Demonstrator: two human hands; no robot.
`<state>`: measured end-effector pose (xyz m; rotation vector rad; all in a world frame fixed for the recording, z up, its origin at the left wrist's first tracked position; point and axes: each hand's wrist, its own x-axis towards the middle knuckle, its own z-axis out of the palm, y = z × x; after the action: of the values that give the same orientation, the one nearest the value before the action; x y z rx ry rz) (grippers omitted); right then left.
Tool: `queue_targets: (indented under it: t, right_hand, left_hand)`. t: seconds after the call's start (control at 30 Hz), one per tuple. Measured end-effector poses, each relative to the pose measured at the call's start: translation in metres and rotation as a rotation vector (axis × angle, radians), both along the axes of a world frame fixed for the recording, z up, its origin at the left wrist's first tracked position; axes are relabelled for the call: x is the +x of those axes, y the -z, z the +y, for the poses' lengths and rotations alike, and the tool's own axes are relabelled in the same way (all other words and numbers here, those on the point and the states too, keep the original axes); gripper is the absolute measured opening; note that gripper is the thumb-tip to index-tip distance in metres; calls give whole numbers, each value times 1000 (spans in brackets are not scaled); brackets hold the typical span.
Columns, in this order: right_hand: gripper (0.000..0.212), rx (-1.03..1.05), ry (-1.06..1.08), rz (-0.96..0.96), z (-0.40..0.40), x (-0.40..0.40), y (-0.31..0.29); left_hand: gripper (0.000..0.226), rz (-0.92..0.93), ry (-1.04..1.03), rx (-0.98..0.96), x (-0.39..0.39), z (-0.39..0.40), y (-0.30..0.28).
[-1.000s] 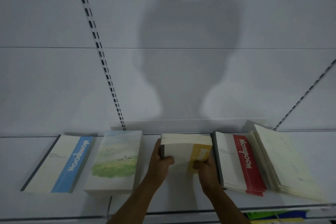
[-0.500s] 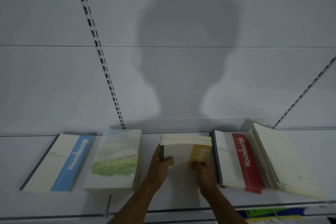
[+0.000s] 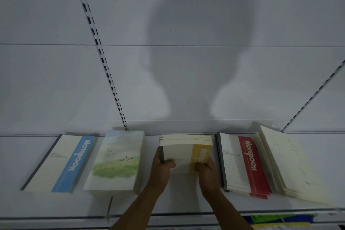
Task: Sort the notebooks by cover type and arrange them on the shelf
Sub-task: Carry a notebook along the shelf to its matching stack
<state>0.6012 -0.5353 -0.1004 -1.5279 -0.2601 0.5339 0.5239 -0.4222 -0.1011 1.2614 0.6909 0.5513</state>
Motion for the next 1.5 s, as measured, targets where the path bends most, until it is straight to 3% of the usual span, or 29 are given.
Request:
queue_targets:
  t: [0.1,0.2,0.3,0.47,0.53,0.63,0.9,1.07,1.2,1.3,1.37,1.43,1.5]
  right_hand:
    - [28,-24,5,15,-2,-2,1]
    - [22,-42,-31,33,-3,2,-2]
    - [32,-43,-17,27,-1,6,-9]
    - [18,-208,10,46,6,12,-11]
    - [12,-317,-47,46,7,17,-12]
    - [16,-454,-71,16,12,18,-3]
    - [32,-931,-202,-260,24,12,14]
    - [31,-929,-251,-265,26,12,16]
    - [39,-832,-221,-326,16,9,12]
    - [50,-651,-156,-447,-6,12,-5]
    - [47,-571,-41,-524,-26,27,-15]
    - [45,-621,63,-583,-48,50,-17]
    - [52,-752,105,-554,-68,74,-12]
  left_hand:
    - [59,18,-1,22,-3,-4,4]
    - [63,31,1,38,-1,-3,6]
    - [65,49,-26,0,5,-1,-3]
    - [25,342,-134,-142,21,6,-16]
    - [25,456,-160,-175,27,11,-15]
    - [44,605,-183,-33,28,8,-9]
    - [35,1052,-15,450,24,5,2]
    - [34,1169,7,630,29,-1,3]
    - [51,1238,-1,684,35,-15,0]
    - [51,1224,-34,890,48,-28,-9]
    - [43,1060,-37,995,66,-42,-14]
    - [38,839,-3,882,90,-62,-18]
    - [45,718,112,621,115,-84,-21]
